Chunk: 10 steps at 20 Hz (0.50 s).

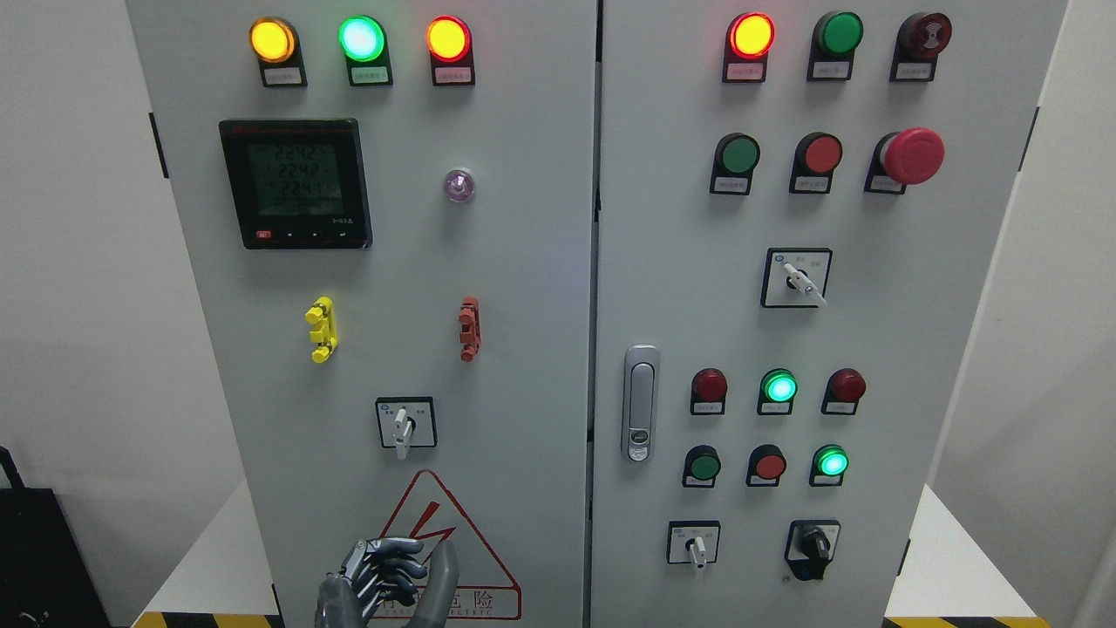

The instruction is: Turn on light switch 1

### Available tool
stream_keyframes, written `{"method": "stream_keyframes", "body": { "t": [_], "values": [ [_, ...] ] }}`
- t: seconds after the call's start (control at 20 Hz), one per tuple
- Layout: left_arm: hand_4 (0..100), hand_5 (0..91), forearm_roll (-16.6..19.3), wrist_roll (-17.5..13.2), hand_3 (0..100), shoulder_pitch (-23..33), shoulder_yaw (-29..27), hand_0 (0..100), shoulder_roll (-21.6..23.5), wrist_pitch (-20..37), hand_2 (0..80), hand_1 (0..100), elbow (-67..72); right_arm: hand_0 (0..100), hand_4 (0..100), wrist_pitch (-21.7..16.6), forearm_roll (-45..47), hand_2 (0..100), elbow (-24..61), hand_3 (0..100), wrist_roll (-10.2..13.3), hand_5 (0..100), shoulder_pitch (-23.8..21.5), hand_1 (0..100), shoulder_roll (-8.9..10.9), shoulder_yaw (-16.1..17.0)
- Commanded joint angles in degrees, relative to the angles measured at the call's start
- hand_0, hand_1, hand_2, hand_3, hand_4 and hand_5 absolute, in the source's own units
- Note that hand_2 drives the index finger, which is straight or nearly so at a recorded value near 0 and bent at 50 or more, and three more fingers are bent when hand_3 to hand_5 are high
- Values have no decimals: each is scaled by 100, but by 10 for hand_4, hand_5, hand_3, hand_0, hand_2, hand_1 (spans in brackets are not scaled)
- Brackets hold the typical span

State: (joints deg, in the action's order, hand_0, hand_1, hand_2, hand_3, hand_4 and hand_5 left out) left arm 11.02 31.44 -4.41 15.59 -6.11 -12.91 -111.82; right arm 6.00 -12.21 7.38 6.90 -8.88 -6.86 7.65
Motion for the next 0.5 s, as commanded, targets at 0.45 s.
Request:
{"method": "stream_keyframes", "body": {
  "t": [0.45],
  "values": [
    [780,680,-29,3,717,-508,-206,106,-83,-343,540,648,2,49,0,-3,0,0,0,0,4,0,0,0,0,0]
  ]
}}
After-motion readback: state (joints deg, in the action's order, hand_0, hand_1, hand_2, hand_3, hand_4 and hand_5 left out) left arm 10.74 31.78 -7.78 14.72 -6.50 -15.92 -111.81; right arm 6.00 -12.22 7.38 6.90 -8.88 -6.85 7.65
